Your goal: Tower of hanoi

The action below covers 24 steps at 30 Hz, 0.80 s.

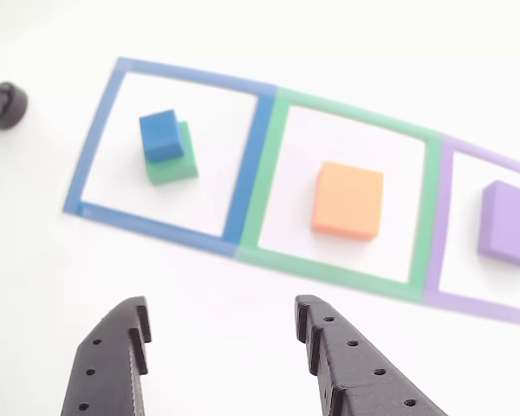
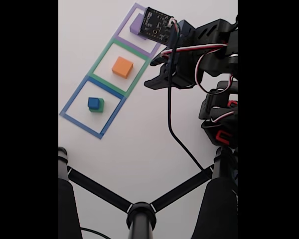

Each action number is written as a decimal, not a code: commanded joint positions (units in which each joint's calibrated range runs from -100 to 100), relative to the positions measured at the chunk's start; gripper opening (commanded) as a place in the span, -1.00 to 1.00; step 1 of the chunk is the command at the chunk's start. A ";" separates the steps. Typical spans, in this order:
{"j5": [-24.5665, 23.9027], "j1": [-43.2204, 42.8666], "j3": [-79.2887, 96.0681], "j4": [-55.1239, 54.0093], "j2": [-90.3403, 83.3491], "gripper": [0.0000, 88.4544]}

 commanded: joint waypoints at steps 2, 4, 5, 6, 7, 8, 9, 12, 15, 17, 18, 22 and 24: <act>0.00 -0.92 14.31 -19.21 -2.69 -0.48; 0.00 -1.23 19.67 -26.01 -2.61 -0.45; 0.00 -1.30 22.85 -29.89 -2.61 -0.44; 0.00 -1.45 25.40 -33.53 -2.53 -0.43; 0.00 -1.61 28.40 -37.58 -2.37 -0.41; 0.00 -1.76 31.12 -41.71 -2.21 -0.39; 0.00 -1.91 33.76 -45.51 -1.97 -0.38; 0.00 -2.45 41.39 -57.98 -0.45 -0.33; 0.00 -3.06 46.30 -69.31 3.08 -0.29; 0.00 -3.51 48.02 -75.22 5.88 -0.28; 0.00 -3.74 48.66 -78.21 7.57 -0.28; 0.00 -3.97 49.93 -90.59 16.38 -0.27; 0.00 -3.97 50.02 -95.37 20.63 -0.27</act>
